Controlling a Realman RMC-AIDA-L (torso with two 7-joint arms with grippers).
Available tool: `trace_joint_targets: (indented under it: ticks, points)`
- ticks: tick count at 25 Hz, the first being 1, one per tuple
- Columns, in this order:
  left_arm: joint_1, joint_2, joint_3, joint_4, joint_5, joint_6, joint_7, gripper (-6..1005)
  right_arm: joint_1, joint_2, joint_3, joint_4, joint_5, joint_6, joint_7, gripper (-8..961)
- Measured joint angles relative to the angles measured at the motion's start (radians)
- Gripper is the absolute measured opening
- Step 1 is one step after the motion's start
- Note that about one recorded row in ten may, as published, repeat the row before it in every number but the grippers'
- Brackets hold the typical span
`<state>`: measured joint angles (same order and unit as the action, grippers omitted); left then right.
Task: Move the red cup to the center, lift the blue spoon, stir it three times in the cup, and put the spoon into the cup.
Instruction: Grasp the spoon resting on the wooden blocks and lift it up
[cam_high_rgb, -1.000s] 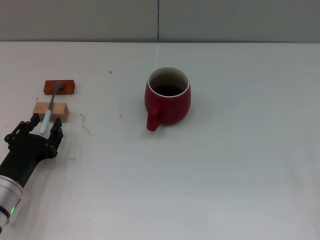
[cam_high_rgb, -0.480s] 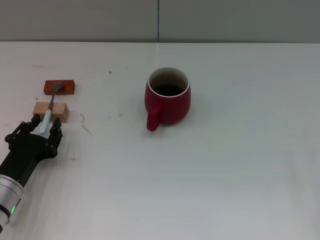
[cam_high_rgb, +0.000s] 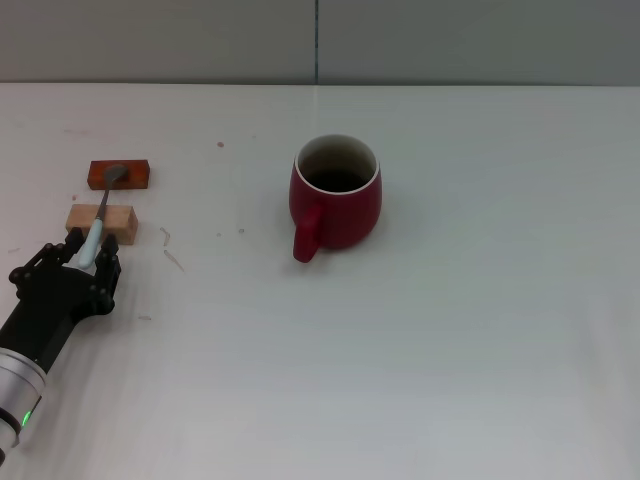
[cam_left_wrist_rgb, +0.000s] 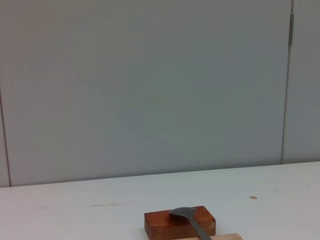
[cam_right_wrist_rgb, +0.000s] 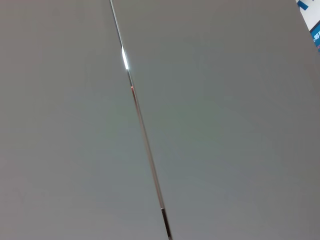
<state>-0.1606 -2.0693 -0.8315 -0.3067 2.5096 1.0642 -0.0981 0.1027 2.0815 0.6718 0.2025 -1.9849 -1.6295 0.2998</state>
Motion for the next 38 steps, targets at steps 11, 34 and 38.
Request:
trace_joint_targets:
  ticks: [11, 34, 38]
  points:
    - [-0.003, 0.001, -0.003, 0.005, 0.000, 0.000, 0.001, 231, 0.000, 0.000, 0.000, 0.000, 0.000, 0.000, -0.004, 817]
    - [0.019, 0.097, 0.008, -0.260, 0.035, -0.027, 0.113, 170, -0.006, -0.002, 0.000, 0.000, 0.000, -0.005, -0.002, 817]
    - [0.036, 0.159, -0.021, -0.420, 0.040, -0.150, 0.121, 170, -0.008, -0.003, 0.000, 0.000, 0.000, -0.006, 0.000, 817]
